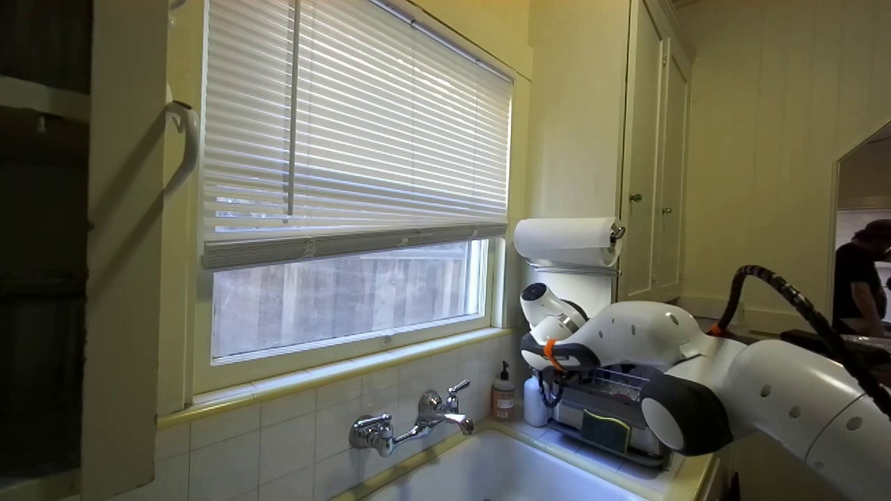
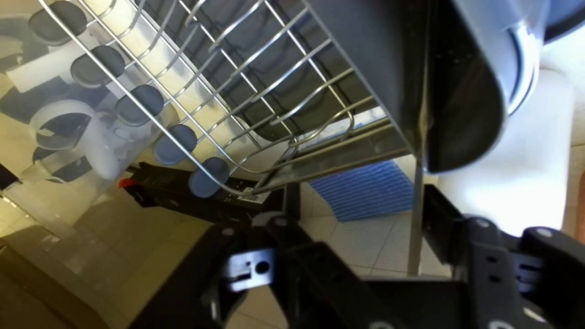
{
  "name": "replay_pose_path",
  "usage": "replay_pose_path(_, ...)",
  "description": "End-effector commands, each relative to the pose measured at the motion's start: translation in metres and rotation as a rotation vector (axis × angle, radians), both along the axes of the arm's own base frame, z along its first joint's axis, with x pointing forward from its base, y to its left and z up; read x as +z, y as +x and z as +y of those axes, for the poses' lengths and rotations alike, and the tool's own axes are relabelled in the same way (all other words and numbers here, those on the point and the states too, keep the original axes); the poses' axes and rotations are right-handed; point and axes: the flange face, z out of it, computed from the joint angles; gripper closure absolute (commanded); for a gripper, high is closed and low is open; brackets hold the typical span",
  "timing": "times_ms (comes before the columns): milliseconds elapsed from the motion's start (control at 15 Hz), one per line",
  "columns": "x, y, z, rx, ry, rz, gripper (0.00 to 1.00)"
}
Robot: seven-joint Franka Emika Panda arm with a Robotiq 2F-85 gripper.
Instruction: Put the silver butter knife from the dishrack in the sink.
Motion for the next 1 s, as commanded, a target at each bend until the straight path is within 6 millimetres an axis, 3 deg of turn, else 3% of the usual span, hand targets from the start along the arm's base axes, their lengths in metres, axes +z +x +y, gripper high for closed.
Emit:
replay_pose_path(0,-0.006,0.003,0.001,-0.006,-0.032,-0.005,0.65)
replay_pose_path(267,-0.005,0.003,0.005,-0.014,-0.043,0.000,0.96)
replay_pose_path(333,-0.002,0.004,0.007,-0.018,-0.050,0.001,1.00)
replay_pose_path(667,0.025,0.010,0.036,-0.033,-0.109,-0.043,1.00)
replay_pose_path(933,0.068,0.012,0.060,-0.078,-0.203,-0.139,0.99)
